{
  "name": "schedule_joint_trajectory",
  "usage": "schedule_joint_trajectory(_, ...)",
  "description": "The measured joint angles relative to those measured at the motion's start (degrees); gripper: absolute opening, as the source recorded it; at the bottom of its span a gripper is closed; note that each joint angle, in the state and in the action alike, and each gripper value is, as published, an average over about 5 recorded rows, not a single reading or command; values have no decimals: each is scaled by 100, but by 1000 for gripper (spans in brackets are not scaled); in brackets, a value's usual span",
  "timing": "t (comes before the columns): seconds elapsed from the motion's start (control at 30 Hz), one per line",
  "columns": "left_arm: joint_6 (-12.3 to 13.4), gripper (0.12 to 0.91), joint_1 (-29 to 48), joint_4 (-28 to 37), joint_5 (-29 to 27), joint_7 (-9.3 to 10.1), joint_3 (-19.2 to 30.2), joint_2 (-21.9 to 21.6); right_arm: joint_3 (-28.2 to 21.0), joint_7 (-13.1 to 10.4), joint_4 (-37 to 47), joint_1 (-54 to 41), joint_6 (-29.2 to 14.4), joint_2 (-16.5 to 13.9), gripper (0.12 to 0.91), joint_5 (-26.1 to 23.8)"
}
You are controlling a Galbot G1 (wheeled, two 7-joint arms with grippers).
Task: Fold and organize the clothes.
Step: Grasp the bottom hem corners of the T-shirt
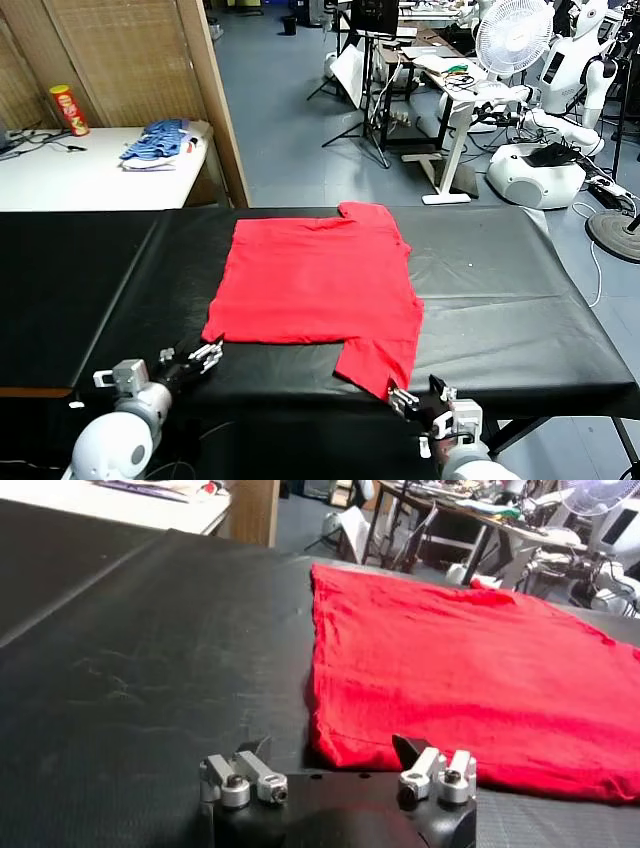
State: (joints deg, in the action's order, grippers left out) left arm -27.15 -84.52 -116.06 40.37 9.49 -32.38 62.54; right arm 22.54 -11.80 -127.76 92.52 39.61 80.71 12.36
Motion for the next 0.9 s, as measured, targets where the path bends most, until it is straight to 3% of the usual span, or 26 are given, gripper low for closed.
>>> schedule_joint_trajectory(0.1,-43,798,12,19,-93,-70,3,23,-15,-4,20,-1,-11,12,750,-31)
schedule_joint_trajectory(0.27,-26,776,21,71,-180,-92,14,68,-69,8,80,3,-73,41,529,-105)
schedule_joint_trajectory(0.37,-21,661,22,107,-213,-82,16,81,-94,20,136,10,-127,59,363,-150)
schedule_joint_trajectory(0.43,-10,544,17,121,-220,-79,16,92,-105,23,157,22,-146,69,251,-161)
schedule_joint_trajectory(0.53,9,376,0,113,-216,-79,21,115,-96,17,147,59,-158,79,141,-162)
schedule_joint_trajectory(0.63,29,218,-17,61,-214,-85,43,145,-41,-42,76,134,-128,74,122,-155)
schedule_joint_trajectory(0.73,29,131,-41,-22,-228,-84,82,184,75,-120,-76,259,8,36,122,-136)
schedule_joint_trajectory(0.9,-64,126,-191,-265,-307,93,116,292,352,-87,-485,548,107,-87,122,41)
